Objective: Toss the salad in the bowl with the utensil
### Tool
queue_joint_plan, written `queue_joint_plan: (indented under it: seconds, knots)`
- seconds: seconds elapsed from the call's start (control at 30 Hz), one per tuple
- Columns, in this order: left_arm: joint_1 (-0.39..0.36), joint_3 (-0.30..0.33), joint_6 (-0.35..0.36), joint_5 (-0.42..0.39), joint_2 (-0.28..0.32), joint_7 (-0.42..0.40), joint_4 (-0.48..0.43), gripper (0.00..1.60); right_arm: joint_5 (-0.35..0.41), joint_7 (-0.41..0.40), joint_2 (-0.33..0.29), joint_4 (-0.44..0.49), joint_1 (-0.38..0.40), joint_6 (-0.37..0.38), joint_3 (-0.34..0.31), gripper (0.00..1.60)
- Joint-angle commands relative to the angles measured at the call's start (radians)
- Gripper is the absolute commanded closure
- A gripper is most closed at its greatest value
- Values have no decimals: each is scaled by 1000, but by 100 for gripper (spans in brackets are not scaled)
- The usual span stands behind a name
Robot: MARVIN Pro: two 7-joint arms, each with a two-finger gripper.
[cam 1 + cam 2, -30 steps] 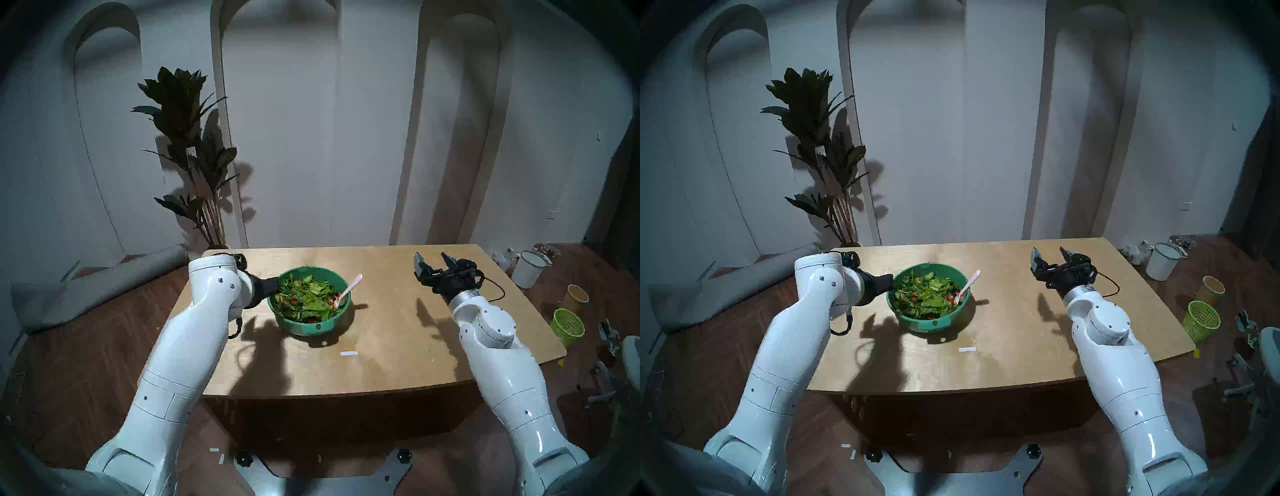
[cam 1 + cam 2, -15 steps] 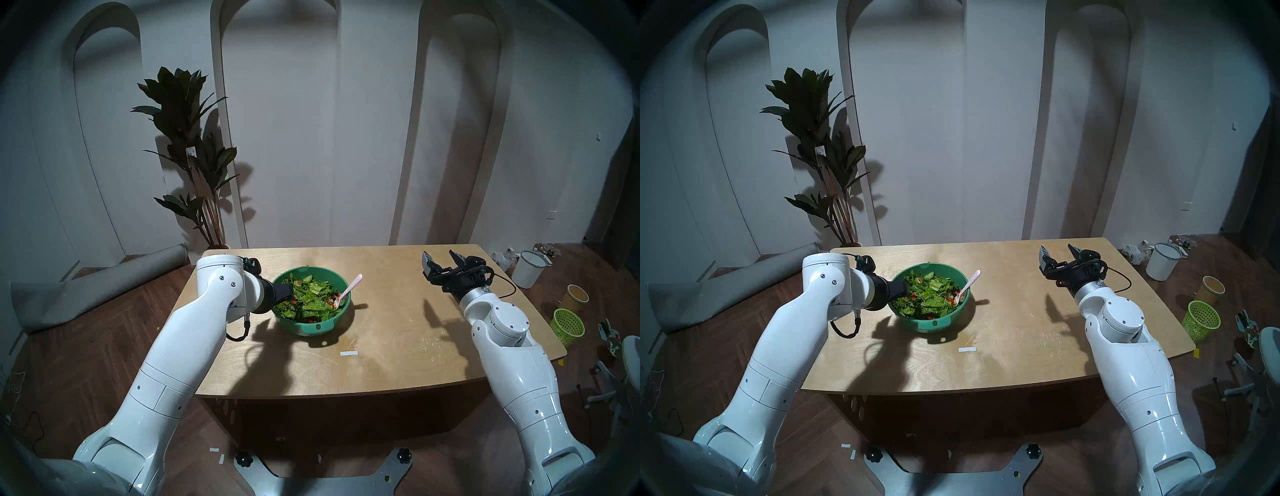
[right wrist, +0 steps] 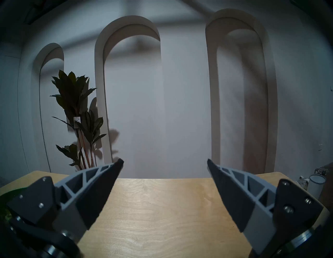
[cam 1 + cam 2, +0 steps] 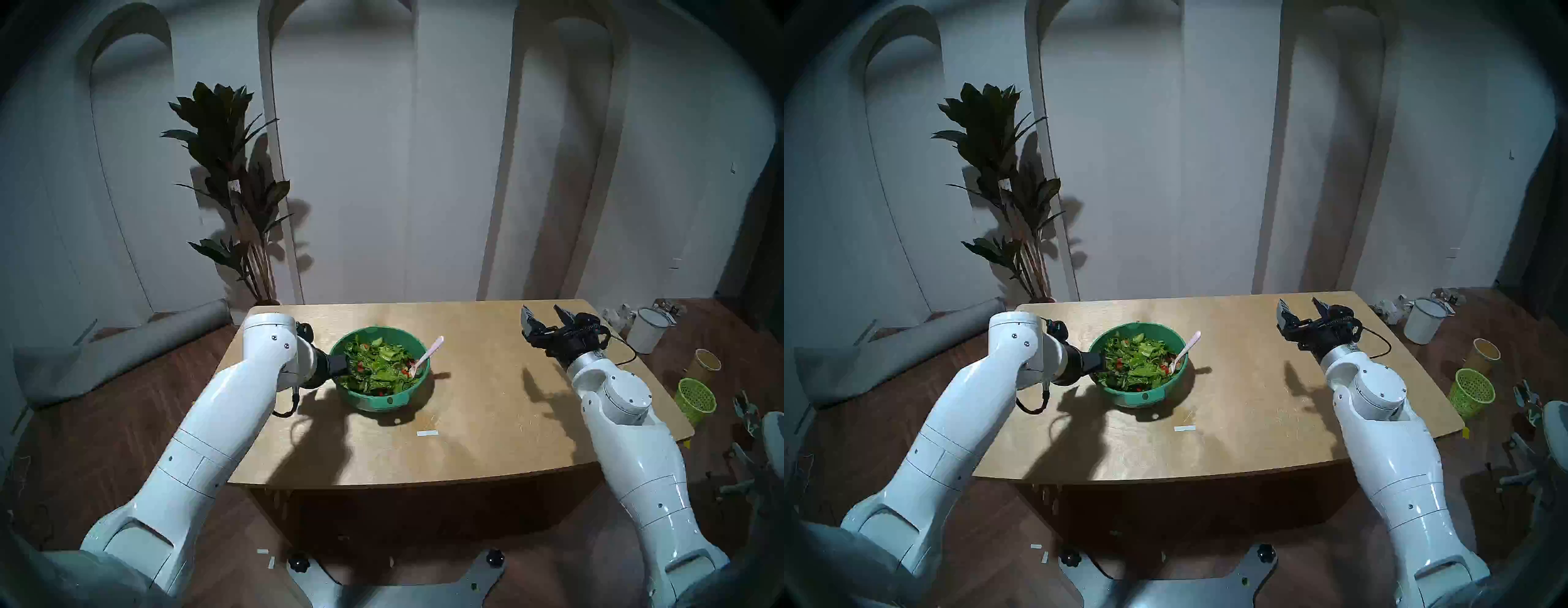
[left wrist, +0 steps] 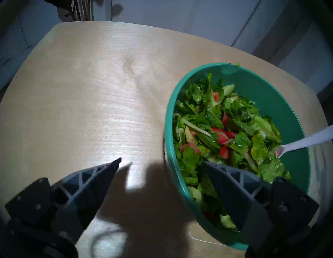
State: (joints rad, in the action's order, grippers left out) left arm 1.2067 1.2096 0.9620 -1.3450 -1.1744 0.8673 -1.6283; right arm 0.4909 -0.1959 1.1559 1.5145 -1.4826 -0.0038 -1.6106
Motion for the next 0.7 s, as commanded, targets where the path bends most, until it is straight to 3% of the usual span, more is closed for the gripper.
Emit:
queue_joint_plan:
  seconds: [0.0,0.57,0.67]
  knots:
    - [-50,-6,-2,10,12,101,-14,2,-2,16,12,21,16,-13,-2,0]
    - [-58,-62,-2,29,20,105,7,13,1,34,14,8,21,-20,-4,0]
    - [-61,-65,-2,35,19,103,9,31,1,37,14,8,22,-21,-4,0]
